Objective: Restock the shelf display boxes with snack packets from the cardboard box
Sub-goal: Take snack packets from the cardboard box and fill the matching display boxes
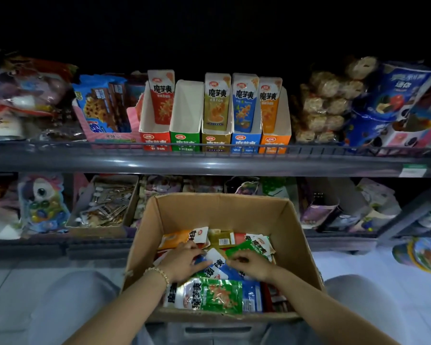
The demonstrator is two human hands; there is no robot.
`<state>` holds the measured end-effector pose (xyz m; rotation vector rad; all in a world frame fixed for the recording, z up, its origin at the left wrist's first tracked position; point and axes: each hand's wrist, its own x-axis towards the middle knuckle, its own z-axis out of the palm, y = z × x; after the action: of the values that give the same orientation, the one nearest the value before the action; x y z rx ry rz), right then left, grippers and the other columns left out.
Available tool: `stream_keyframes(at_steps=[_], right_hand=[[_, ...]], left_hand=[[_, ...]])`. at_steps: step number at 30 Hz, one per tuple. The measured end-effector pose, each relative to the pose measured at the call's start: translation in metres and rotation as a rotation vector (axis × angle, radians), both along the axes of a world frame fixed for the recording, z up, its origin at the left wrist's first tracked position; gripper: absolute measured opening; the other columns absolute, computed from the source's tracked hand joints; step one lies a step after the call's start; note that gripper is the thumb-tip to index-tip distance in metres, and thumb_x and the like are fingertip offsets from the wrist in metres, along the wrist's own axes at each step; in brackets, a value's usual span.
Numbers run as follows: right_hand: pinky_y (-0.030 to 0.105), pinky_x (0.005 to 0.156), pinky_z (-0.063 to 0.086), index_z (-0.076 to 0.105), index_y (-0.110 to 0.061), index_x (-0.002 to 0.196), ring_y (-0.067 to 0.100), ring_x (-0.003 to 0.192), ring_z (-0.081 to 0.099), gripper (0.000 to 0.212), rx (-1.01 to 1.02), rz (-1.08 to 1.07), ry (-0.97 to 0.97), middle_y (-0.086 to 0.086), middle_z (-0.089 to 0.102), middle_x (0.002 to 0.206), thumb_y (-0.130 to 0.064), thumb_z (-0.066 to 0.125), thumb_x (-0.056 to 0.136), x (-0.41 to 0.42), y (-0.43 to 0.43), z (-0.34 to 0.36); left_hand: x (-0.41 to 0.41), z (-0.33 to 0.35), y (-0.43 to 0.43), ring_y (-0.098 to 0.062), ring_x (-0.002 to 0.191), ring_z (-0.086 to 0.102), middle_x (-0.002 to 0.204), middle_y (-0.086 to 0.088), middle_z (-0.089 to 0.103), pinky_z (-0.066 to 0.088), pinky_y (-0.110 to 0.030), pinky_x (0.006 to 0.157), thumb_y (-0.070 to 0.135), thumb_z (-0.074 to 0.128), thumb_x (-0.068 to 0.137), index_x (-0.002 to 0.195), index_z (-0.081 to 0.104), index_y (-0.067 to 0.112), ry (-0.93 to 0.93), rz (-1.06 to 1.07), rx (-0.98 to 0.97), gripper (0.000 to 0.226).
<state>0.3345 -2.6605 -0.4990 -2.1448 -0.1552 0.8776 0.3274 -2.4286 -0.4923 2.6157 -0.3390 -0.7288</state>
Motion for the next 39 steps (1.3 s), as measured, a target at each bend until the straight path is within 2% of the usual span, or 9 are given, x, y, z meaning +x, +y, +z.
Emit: stream_keyframes(at_steps=[3, 8, 13, 18, 22, 26, 31, 33, 39], right_hand=[[0.020, 0.086, 0.040, 0.049, -0.021, 0.126, 0.009, 0.100, 0.051, 0.060, -0.062, 0.076, 0.061, -0.005, 0.052, 0.107, -0.049, 0.071, 0.077, 0.000, 0.008, -0.005], [0.021, 0.062, 0.034, 0.044, -0.024, 0.070, 0.008, 0.064, 0.040, 0.036, -0.003, 0.106, 0.111, -0.007, 0.042, 0.067, -0.026, 0.079, 0.075, 0.001, 0.005, -0.016], [0.013, 0.064, 0.043, 0.049, -0.019, 0.074, -0.005, 0.053, 0.051, 0.025, 0.104, -0.029, 0.081, -0.015, 0.054, 0.054, -0.007, 0.069, 0.084, 0.001, 0.003, -0.017], [0.031, 0.091, 0.049, 0.051, -0.020, 0.092, 0.007, 0.078, 0.061, 0.024, 0.148, -0.092, 0.114, -0.007, 0.064, 0.074, -0.016, 0.073, 0.082, 0.000, 0.004, -0.017], [0.026, 0.098, 0.045, 0.052, -0.014, 0.123, 0.015, 0.106, 0.058, 0.061, 0.118, -0.031, 0.177, 0.002, 0.063, 0.110, -0.032, 0.081, 0.072, -0.004, 0.010, -0.011], [0.035, 0.084, 0.046, 0.068, -0.006, 0.099, 0.017, 0.083, 0.055, 0.071, 0.132, 0.032, 0.168, 0.010, 0.066, 0.095, -0.058, 0.083, 0.054, -0.004, 0.011, -0.013], [0.016, 0.074, 0.047, 0.068, -0.015, 0.089, -0.005, 0.071, 0.063, 0.007, 0.203, 0.019, 0.200, -0.017, 0.071, 0.075, -0.014, 0.072, 0.083, -0.002, 0.010, 0.008], [0.020, 0.079, 0.052, 0.069, -0.006, 0.095, 0.001, 0.076, 0.065, 0.013, 0.263, -0.005, 0.150, -0.009, 0.072, 0.083, -0.012, 0.071, 0.084, 0.001, 0.007, 0.016], [0.036, 0.089, 0.054, 0.070, -0.008, 0.104, 0.022, 0.092, 0.069, 0.026, 0.441, -0.215, 0.042, 0.009, 0.073, 0.100, -0.025, 0.069, 0.084, 0.013, 0.003, 0.059]], left_hand=[[0.000, -0.002, -0.005, -0.014, 0.123, 0.037, 0.134, 0.005, 0.039, 0.036, -0.028, 0.100, 0.088, 0.013, 0.059, 0.137, 0.046, 0.028, -0.017, -0.040, 0.041, 0.103], [-0.001, -0.002, -0.006, -0.014, 0.128, 0.035, 0.136, 0.005, 0.041, 0.033, -0.030, 0.103, 0.079, 0.023, 0.076, 0.138, 0.043, 0.029, 0.002, 0.019, -0.019, 0.082], [-0.001, -0.005, 0.002, -0.011, 0.134, 0.032, 0.144, 0.007, 0.039, 0.031, -0.030, 0.110, 0.087, 0.027, 0.068, 0.141, 0.037, 0.032, 0.017, 0.123, -0.196, 0.091], [-0.002, -0.005, 0.002, -0.007, 0.125, 0.042, 0.136, 0.008, 0.047, 0.036, -0.025, 0.105, 0.084, 0.047, 0.061, 0.139, 0.041, 0.028, 0.074, 0.126, -0.244, 0.096], [-0.002, -0.003, 0.003, -0.006, 0.115, 0.046, 0.121, 0.010, 0.050, 0.039, -0.020, 0.096, 0.085, 0.050, 0.051, 0.133, 0.046, 0.027, 0.045, 0.094, -0.233, 0.100], [0.001, -0.007, 0.002, -0.011, 0.076, 0.051, 0.082, -0.005, 0.059, 0.037, -0.025, 0.066, 0.082, 0.054, 0.059, 0.083, 0.063, 0.013, 0.017, 0.047, -0.260, 0.074], [0.006, -0.003, 0.001, -0.017, 0.075, 0.061, 0.078, -0.003, 0.066, 0.050, -0.035, 0.073, 0.060, 0.071, 0.069, 0.079, 0.066, 0.008, 0.068, 0.052, -0.342, 0.053], [0.009, 0.003, -0.001, -0.018, 0.073, 0.060, 0.079, -0.003, 0.066, 0.049, -0.035, 0.069, 0.069, 0.069, 0.065, 0.086, 0.065, 0.004, 0.092, 0.045, -0.406, 0.068], [0.019, 0.064, -0.012, 0.000, 0.063, 0.061, 0.072, 0.007, 0.066, 0.043, -0.015, 0.060, 0.031, 0.073, 0.081, 0.072, 0.063, 0.018, -0.021, 0.259, -0.641, 0.019]])
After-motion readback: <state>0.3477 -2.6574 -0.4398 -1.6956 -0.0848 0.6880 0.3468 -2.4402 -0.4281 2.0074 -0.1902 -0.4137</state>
